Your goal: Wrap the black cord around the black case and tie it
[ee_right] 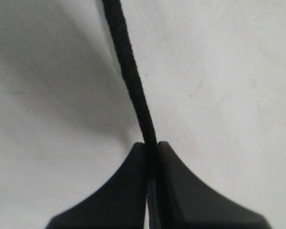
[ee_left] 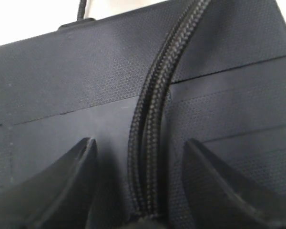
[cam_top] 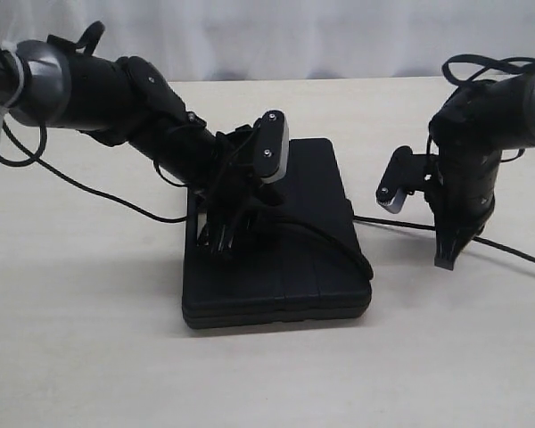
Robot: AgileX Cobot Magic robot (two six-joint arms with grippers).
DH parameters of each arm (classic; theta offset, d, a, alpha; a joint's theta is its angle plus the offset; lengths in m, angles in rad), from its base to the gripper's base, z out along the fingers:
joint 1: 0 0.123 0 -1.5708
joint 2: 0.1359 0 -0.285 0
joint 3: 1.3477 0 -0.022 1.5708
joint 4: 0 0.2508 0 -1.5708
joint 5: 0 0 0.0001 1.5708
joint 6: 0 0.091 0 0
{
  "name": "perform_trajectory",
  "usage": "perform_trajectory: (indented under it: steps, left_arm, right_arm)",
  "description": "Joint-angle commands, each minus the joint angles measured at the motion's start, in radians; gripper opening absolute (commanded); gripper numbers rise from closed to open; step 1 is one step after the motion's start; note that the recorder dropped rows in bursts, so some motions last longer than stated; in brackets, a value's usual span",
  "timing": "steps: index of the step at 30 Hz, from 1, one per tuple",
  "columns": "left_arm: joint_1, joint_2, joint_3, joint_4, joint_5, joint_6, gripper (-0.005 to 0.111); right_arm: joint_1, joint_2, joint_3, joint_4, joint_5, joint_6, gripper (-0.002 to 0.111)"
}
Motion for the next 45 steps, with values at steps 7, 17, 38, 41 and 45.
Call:
perform_trajectory:
  steps: [7, 17, 38, 41, 45]
  left_arm:
    - [-0.006, 0.004, 0.001, -0.002, -0.042, -0.007, 0.051]
    - [-0.006, 0.004, 0.001, -0.006, -0.084, -0.112, 0.003]
    - [-0.006, 0.004, 0.001, -0.091, -0.058, -0.232, 0.000]
    - [-0.006, 0.004, 0.001, -0.091, -0.062, -0.232, 0.000]
    - [-0.006, 0.004, 0.001, -0.086, -0.050, -0.195, 0.000]
  right_arm:
    - [-0.005, -0.072, 0.004, -0.114, 0.070, 0.079, 0.004]
    - [-0.005, -0.080, 0.004, -0.087, 0.048, 0.091, 0.004]
    - [-0.046, -0.011, -0.353, 0.403, 0.199, 0.316, 0.004]
    - [-0.066, 0.030, -0.430, 0.556, 0.209, 0.274, 0.004]
    - [-0.068, 0.063, -0.537, 0.647, 0.213, 0.246, 0.004]
